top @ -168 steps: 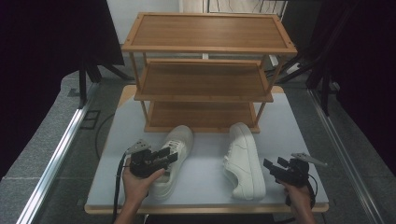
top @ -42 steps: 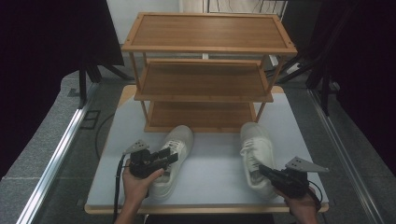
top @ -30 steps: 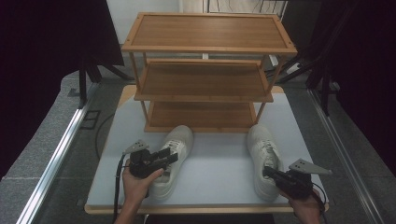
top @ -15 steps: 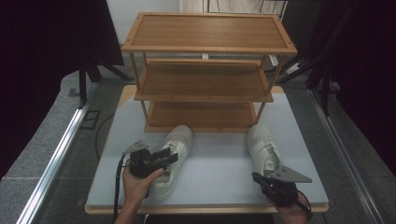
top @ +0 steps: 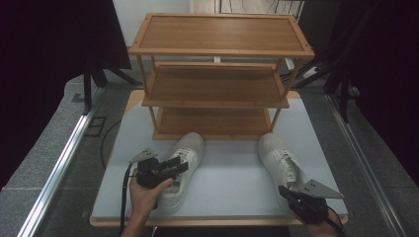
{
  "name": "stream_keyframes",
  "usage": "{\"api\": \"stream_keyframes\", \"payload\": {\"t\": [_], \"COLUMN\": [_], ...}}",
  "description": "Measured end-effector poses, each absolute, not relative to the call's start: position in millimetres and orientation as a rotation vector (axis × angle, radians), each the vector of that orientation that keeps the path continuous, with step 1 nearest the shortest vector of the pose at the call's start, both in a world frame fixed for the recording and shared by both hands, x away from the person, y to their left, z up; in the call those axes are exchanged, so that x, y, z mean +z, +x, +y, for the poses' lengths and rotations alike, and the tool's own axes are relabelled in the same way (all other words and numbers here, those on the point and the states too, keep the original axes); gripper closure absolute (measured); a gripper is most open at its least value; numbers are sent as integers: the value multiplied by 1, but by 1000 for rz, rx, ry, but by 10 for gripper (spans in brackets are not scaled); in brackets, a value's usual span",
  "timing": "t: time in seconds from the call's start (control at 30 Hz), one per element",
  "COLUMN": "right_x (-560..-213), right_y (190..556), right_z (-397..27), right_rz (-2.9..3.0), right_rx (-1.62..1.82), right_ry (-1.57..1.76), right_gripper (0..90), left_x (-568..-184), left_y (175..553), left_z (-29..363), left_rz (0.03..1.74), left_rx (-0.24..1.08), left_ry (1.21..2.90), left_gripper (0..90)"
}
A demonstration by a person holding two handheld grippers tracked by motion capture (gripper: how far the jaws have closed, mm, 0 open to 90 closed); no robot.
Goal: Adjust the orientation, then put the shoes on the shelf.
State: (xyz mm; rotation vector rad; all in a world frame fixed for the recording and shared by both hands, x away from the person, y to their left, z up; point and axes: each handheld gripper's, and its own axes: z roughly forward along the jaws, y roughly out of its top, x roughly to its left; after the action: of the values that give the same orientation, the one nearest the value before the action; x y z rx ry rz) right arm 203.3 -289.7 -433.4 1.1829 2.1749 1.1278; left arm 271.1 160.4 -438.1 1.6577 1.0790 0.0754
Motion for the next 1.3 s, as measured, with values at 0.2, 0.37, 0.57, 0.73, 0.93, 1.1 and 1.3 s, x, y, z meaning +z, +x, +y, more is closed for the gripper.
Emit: {"api": "stream_keyframes", "payload": {"t": [0.2, 0.37, 0.57, 0.73, 0.93, 1.1, 1.3], "right_x": [-433, -432, -436, -434, -421, -412, -402], "right_y": [202, 203, 204, 204, 201, 206, 217], "right_z": [-306, -314, -328, -328, -329, -330, -328], "right_rz": [2161, 2161, 2135, 2125, 2091, 2068, 2048], "right_rx": [1159, 1153, 1144, 1188, 1291, 1332, 1355], "right_ry": [1221, 1243, 1295, 1280, 1238, 1204, 1174], "right_gripper": [899, 899, 899, 892, 787, 672, 588], "left_x": [-438, -438, -438, -438, -436, -430, -424], "left_y": [271, 271, 272, 271, 271, 267, 264], "left_z": [160, 161, 161, 161, 160, 165, 174], "left_rz": [1080, 1079, 1079, 1083, 1085, 1089, 1092], "left_rx": [77, 70, 65, 73, 89, 97, 98], "left_ry": [1658, 1656, 1653, 1650, 1659, 1656, 1624], "left_gripper": [517, 519, 522, 521, 510, 496, 492]}}
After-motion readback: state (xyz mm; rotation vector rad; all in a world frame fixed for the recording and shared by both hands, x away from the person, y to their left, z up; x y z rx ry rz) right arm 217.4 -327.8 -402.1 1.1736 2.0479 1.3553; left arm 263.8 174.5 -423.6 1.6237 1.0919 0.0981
